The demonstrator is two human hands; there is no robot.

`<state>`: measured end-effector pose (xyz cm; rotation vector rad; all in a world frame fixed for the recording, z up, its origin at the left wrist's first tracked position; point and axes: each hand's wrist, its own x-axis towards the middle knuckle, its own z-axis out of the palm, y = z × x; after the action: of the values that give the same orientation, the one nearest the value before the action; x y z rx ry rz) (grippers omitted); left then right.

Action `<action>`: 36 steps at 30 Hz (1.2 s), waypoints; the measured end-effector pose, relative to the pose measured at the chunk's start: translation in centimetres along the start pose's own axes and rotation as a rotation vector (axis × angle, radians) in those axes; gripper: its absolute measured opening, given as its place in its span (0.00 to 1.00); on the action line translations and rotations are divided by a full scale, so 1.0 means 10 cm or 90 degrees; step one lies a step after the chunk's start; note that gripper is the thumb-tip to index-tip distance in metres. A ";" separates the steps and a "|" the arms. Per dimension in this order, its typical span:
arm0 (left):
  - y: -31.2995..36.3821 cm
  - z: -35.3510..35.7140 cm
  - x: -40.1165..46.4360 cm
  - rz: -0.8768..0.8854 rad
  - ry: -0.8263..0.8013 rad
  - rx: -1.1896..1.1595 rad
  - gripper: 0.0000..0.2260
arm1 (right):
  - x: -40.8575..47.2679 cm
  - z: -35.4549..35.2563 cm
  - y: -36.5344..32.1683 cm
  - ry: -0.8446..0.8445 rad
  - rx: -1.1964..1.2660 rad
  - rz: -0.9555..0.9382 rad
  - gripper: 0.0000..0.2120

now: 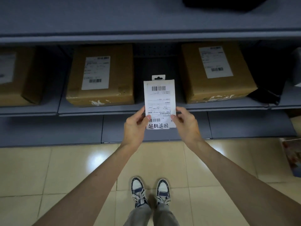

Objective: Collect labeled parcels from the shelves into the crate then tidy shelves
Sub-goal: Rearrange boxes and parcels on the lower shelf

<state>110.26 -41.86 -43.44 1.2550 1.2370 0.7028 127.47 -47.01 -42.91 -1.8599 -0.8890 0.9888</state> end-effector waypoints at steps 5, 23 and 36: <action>0.58 -0.09 -0.48 0.059 0.010 0.048 0.21 | -0.43 -0.23 -0.51 0.006 0.010 -0.036 0.11; 2.57 -0.42 -1.59 0.229 0.056 -0.041 0.19 | -1.42 -1.06 -2.38 -0.014 0.113 -0.242 0.17; 4.67 -0.64 -1.19 0.431 0.068 0.020 0.22 | -1.13 -1.90 -4.46 -0.019 0.136 -0.456 0.16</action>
<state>111.37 -39.59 5.08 1.6982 0.8950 1.2485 130.37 -44.87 6.73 -1.1990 -1.2844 0.6252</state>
